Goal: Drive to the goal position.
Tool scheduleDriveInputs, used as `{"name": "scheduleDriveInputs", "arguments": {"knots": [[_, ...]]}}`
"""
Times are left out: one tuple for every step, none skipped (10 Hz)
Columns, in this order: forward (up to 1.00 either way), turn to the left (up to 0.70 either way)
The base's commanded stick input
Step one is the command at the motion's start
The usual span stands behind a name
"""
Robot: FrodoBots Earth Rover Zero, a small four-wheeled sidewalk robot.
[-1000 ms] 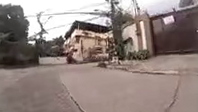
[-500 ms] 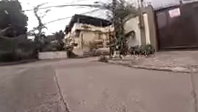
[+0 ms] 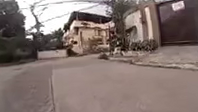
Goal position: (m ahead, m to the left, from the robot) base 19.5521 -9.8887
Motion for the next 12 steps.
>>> {"name": "scheduleDriveInputs", "arguments": {"knots": [[0.59, 0.03], [0.59, 0.03], [0.59, 0.03], [0.59, 0.03], [0.59, 0.03], [0.59, 0.03], [0.59, 0.03], [0.59, 0.03], [0.59, 0.03], [0.59, 0.03], [0.52, 0.03], [0.49, 0.03]]}}
